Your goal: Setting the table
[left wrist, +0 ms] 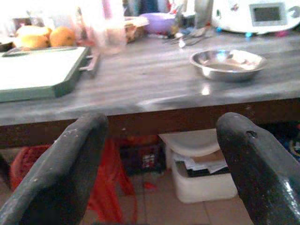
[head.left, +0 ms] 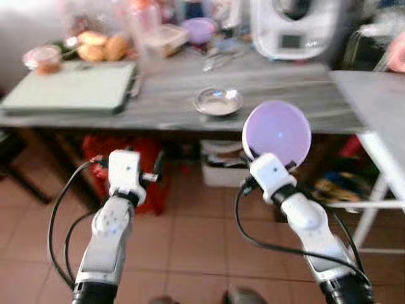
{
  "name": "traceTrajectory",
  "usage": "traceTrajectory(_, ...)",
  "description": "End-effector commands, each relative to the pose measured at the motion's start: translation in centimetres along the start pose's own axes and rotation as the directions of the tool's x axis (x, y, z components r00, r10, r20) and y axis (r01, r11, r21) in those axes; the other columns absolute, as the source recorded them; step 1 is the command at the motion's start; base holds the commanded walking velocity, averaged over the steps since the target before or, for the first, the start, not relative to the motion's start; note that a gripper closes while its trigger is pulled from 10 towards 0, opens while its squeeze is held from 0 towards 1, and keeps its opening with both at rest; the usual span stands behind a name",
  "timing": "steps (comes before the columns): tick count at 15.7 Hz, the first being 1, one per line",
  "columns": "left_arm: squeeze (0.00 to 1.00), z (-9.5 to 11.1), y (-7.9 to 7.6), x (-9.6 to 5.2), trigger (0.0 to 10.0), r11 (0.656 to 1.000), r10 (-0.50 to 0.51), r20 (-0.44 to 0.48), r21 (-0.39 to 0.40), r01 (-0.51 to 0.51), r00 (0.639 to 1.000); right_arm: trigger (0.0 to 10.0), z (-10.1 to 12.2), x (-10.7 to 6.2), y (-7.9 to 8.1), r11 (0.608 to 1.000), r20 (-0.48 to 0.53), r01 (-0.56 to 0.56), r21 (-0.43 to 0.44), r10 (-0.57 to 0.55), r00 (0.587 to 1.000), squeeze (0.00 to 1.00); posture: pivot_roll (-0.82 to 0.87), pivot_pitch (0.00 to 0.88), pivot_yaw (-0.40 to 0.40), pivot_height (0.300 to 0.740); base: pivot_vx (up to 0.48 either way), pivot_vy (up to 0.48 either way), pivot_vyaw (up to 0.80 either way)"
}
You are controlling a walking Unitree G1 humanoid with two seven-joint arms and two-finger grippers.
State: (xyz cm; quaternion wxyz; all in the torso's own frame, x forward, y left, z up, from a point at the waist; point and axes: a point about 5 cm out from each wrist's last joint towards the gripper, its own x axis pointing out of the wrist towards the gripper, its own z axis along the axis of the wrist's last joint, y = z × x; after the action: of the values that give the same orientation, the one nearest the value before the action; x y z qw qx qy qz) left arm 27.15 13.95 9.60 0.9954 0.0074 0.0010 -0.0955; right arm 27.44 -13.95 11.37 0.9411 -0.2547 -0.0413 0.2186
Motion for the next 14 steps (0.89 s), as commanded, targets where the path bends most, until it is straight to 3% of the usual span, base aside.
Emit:
traceTrajectory(1,0.00,0.03,-0.51,0.15,10.0,1.000,-0.018,-0.001,-0.006,0.018,1.000,10.0,0.23,0.03,-0.63,1.000,0.004,0.024,-0.005,-0.024,1.000,0.00,-0.07,0.000,0.026,0.740,0.480,0.000,0.00)
traceTrajectory(14,0.00,-0.16,-0.78,-0.11,10.0,0.999,-0.044,-0.006,-0.022,0.044,0.999,10.0,0.52,0.41,-0.79,0.999,0.018,0.049,-0.014,-0.049,0.999,0.00,-0.07,0.000,0.022,0.740,0.395,0.000,0.00)
